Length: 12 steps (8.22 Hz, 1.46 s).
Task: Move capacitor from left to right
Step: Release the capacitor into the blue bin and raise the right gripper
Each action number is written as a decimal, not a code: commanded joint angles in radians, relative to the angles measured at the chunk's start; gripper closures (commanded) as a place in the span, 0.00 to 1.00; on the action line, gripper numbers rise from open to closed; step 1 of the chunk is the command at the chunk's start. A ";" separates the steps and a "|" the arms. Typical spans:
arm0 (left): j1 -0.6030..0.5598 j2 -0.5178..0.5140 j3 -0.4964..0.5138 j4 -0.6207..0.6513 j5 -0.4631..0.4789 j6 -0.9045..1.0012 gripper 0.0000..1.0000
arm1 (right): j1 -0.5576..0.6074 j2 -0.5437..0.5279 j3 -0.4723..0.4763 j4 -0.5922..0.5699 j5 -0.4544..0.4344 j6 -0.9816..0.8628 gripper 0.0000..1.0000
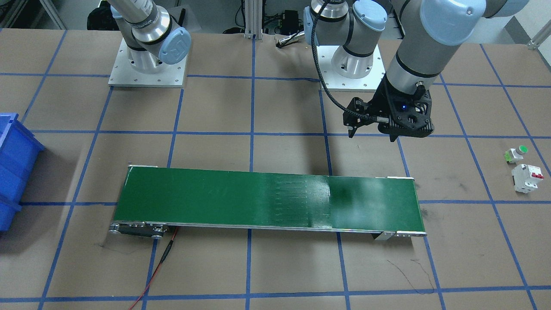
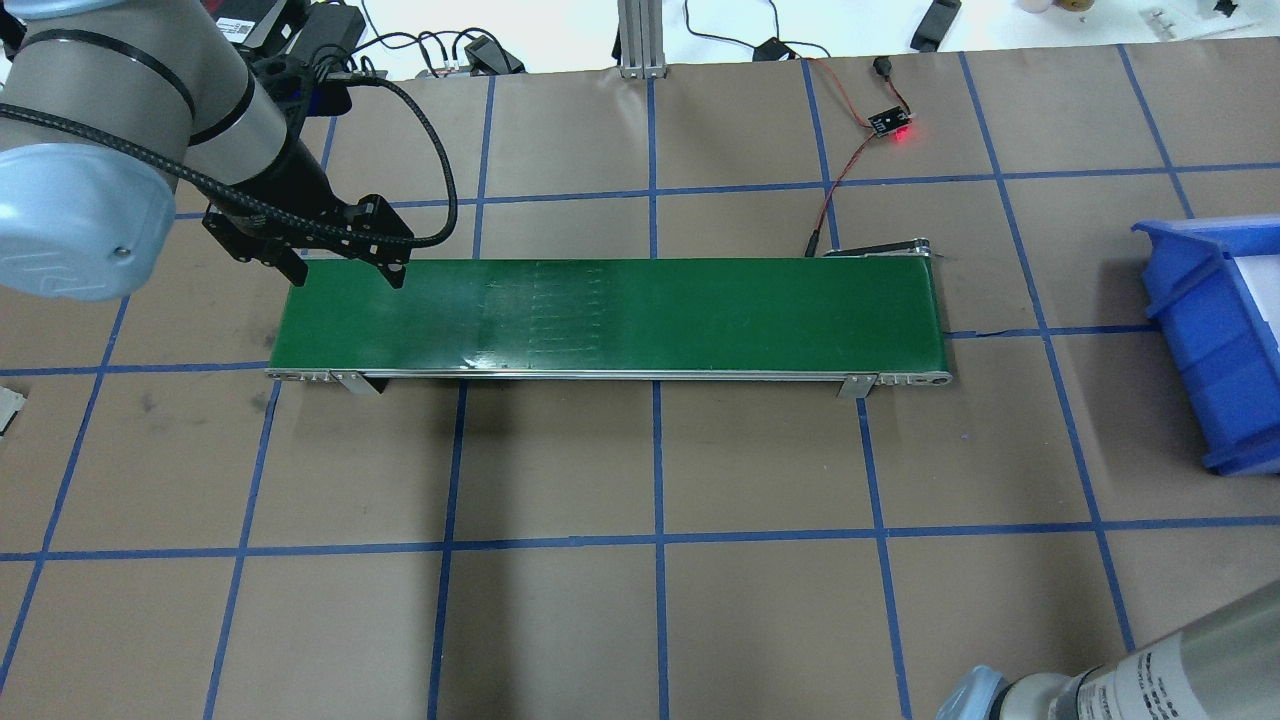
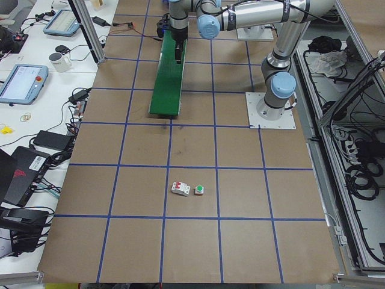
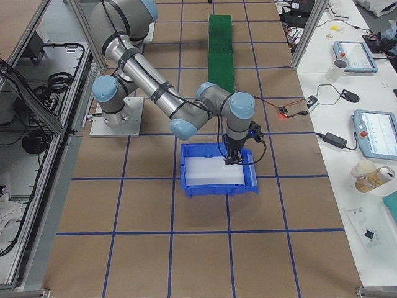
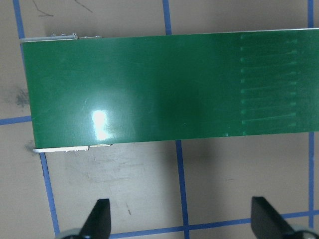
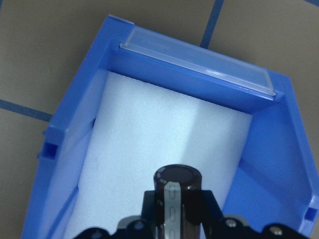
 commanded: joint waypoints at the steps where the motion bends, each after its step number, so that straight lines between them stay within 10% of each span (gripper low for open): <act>1: -0.001 0.000 0.000 0.000 0.000 0.001 0.00 | -0.018 0.033 0.040 -0.040 0.002 -0.034 0.91; 2: -0.001 0.000 0.000 -0.002 0.000 0.001 0.00 | -0.020 0.024 0.040 -0.054 0.012 -0.053 0.39; 4: -0.002 0.000 0.000 0.000 0.001 0.001 0.00 | -0.020 -0.002 0.040 -0.049 0.020 -0.071 0.00; 8: -0.002 0.000 0.000 0.000 0.000 -0.002 0.00 | 0.125 -0.279 0.022 0.292 0.020 0.229 0.00; 12: -0.002 0.000 0.000 0.000 0.003 -0.001 0.00 | 0.556 -0.405 0.017 0.417 0.011 0.778 0.00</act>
